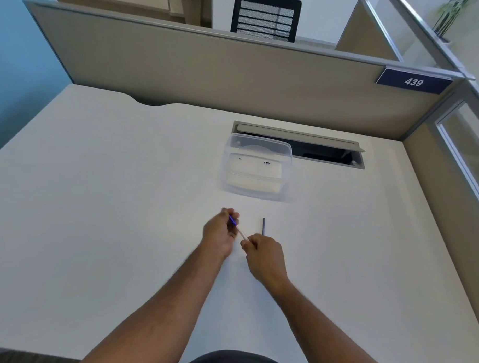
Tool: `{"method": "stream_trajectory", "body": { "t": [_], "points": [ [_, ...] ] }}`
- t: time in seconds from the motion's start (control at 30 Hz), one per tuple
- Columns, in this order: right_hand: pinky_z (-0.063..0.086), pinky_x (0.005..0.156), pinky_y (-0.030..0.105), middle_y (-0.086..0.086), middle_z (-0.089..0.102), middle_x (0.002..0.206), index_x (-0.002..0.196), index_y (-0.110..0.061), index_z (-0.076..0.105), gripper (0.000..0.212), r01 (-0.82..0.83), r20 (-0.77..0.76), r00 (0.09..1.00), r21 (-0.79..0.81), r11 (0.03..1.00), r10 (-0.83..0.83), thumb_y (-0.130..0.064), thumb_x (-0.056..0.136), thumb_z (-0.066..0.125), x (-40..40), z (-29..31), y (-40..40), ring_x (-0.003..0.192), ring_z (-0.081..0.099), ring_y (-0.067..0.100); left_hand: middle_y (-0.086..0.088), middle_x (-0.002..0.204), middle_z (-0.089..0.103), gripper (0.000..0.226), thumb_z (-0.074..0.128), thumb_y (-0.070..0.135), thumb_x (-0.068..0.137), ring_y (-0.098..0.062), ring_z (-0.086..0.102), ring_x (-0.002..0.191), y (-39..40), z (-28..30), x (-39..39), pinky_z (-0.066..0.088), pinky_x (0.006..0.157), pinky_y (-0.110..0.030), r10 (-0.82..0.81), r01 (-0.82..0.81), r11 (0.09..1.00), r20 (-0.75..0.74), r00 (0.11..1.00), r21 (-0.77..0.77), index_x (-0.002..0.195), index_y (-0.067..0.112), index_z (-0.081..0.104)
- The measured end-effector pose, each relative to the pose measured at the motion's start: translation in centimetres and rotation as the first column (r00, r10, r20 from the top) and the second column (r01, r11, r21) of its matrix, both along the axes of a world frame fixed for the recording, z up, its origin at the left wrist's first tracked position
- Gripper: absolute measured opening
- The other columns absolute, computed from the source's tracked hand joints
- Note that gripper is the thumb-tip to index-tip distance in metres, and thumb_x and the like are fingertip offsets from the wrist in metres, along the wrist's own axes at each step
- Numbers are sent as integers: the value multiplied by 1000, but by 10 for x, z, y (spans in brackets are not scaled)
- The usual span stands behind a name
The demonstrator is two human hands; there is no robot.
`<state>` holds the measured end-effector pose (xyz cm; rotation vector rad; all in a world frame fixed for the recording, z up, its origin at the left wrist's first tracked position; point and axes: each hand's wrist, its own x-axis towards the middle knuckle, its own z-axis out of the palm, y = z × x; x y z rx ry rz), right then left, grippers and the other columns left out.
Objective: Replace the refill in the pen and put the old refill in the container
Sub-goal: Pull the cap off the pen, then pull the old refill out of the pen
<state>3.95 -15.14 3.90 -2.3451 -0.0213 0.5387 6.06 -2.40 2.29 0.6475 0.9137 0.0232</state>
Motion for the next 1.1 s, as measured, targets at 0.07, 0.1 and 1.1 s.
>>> {"method": "stream_trajectory", "body": {
  "t": [0.07, 0.1, 1.1],
  "points": [
    [44, 58, 31, 1, 67, 68, 78, -11, 66, 30, 4, 34, 999, -32, 999, -3, -31, 98, 59, -10, -8, -5, 64, 61, 19, -6, 74, 72, 23, 53, 21, 101, -16, 61, 70, 23, 5, 8, 52, 68, -27, 62, -62, 998, -10, 998, 3, 87, 9, 67],
    [46, 60, 31, 3, 69, 70, 79, -10, 67, 30, 19, 22, 1000, -2, 1000, -19, -31, 98, 59, -13, -11, -8, 66, 62, 21, -7, 79, 73, 23, 54, 23, 101, -16, 63, 73, 33, 7, 10, 53, 70, -28, 55, -55, 998, 5, 998, -3, 90, 9, 68],
    [59, 79, 24, 10, 79, 96, 101, -19, 76, 51, 162, -255, 967, 561, 812, -17, 13, 94, 37, -11, -13, -44, 88, 75, 22, 5, 72, 63, 19, 70, 30, 84, -18, 60, 69, 38, -41, 4, 48, 64, -32, -400, 475, -19, -442, 803, 880, 74, 17, 59]
  ]
}}
